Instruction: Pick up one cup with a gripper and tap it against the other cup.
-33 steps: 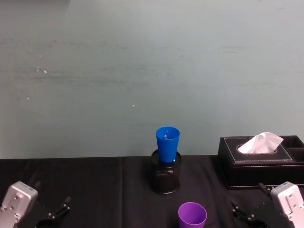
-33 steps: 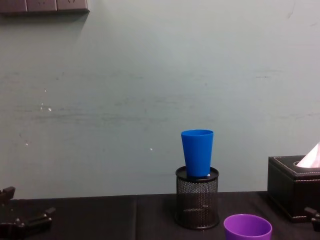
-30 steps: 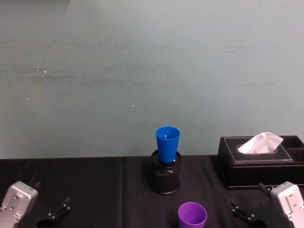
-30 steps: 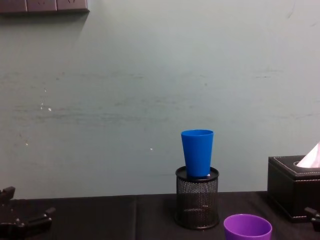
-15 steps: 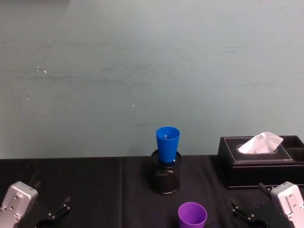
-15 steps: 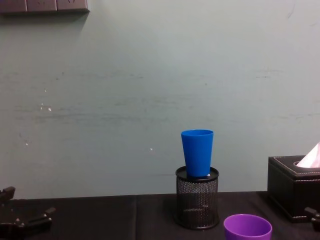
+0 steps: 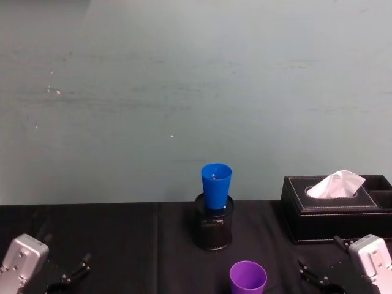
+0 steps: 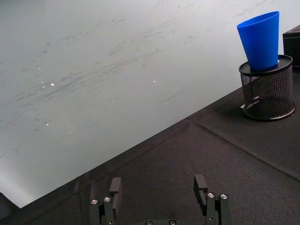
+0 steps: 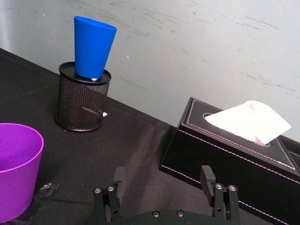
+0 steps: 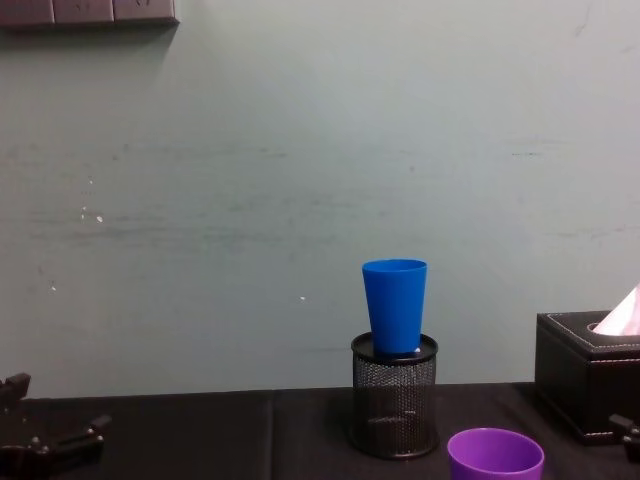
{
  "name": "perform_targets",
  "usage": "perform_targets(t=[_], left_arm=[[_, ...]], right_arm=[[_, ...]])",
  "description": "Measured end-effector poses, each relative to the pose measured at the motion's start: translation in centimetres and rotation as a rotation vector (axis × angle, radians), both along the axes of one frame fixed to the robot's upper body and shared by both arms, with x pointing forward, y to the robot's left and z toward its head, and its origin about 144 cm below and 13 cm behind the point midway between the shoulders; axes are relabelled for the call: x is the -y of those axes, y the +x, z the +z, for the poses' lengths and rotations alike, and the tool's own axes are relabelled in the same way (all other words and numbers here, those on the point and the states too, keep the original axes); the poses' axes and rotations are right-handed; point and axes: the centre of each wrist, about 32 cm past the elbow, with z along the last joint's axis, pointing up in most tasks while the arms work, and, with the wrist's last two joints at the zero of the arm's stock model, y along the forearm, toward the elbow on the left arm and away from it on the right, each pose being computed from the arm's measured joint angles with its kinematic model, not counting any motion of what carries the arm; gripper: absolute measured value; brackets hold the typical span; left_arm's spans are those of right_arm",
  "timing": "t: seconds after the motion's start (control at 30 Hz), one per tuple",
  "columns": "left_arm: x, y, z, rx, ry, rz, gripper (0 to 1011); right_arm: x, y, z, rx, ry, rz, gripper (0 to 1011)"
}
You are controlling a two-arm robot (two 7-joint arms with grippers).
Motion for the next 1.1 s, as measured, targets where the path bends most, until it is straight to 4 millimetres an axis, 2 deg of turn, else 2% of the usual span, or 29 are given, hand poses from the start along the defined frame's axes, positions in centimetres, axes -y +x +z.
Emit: perform_targets(t=[1.1], left_arm=[[0.00, 0.00, 0.00, 0.000, 0.000, 0.000, 1000]], right_arm=[[0.00, 0.00, 0.00, 0.000, 0.000, 0.000, 1010]])
